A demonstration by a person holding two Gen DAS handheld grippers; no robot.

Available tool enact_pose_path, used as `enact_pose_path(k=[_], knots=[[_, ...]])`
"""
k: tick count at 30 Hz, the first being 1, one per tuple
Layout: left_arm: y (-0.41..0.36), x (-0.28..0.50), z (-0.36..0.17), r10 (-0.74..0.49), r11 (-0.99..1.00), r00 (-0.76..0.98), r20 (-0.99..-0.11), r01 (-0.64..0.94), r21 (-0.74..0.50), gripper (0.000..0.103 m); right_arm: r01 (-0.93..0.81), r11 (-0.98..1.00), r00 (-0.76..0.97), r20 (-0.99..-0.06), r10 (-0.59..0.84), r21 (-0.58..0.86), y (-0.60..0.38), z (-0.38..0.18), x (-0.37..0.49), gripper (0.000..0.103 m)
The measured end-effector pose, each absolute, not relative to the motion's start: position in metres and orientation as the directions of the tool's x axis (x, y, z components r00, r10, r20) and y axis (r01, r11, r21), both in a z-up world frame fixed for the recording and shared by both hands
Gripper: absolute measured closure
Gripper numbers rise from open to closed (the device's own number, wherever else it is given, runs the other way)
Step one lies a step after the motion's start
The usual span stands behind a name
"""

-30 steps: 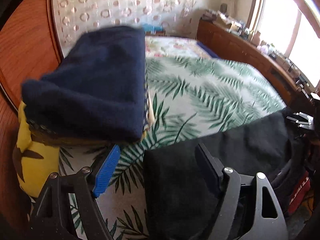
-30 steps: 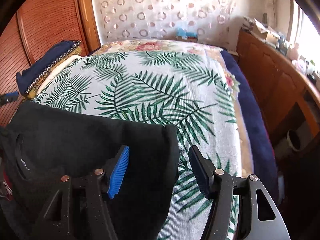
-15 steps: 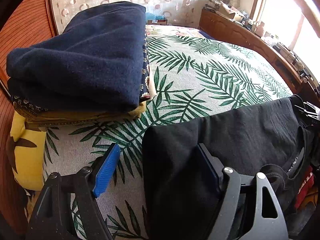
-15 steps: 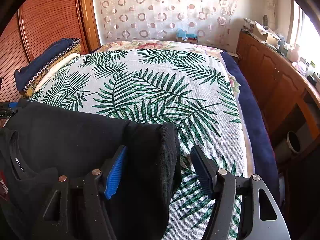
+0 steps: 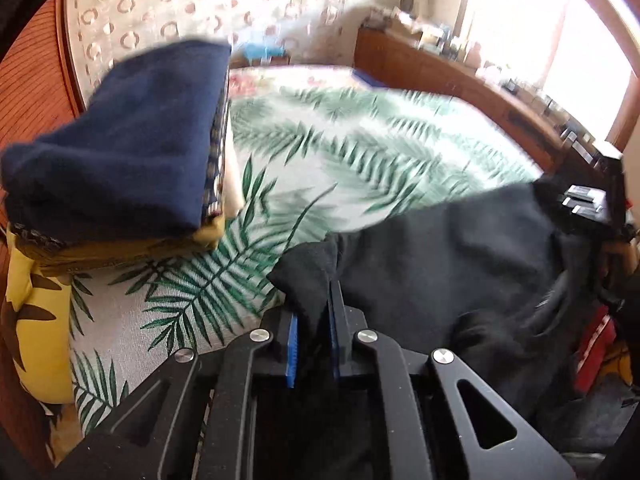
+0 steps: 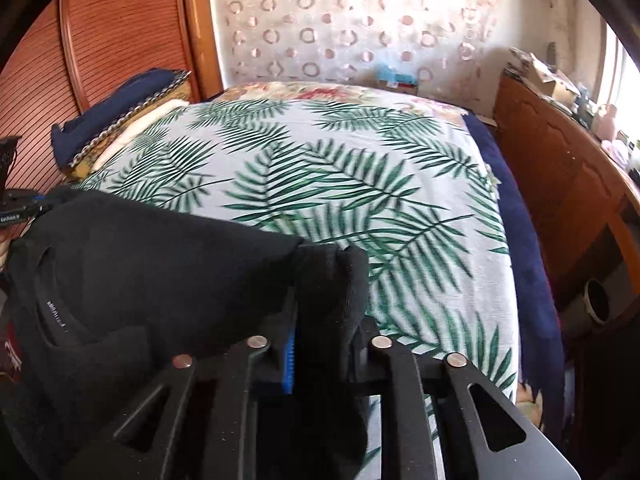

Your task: Fold small clothes

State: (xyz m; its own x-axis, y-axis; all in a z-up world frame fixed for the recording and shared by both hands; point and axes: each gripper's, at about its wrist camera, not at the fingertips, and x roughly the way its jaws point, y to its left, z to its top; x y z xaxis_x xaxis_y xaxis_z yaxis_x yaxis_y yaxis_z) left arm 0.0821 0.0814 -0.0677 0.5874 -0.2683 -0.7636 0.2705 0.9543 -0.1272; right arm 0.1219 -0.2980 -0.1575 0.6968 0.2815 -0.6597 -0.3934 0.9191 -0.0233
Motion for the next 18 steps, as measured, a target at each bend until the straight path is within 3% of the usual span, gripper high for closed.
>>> enact_pose_path(k=[3, 11, 18], knots=[[0.082, 0.057, -0.029, -0.313, 0.945, 0.667, -0.677, 0.288, -0.153, 0.091, -0.42, 0.908, 0.723, -0.607, 0.33, -0.007, -0.299, -0.135, 0.1, 0.089], [0.086, 0.001, 0.079, -0.37, 0.925, 0.795, -0.481, 0.362, -0.114, 0.091, -0.335, 0.939, 0.88, -0.381, 0.282, -0.08, -0.325, -0.019, 0.011, 0.09], [0.098, -0.024, 0.153, -0.393, 0.919, 0.863, -0.319, 0.383, -0.097, 0.091, -0.32, 0.939, 0.92, -0.276, 0.277, -0.124, -0.344, 0.054, -0.037, 0.09]])
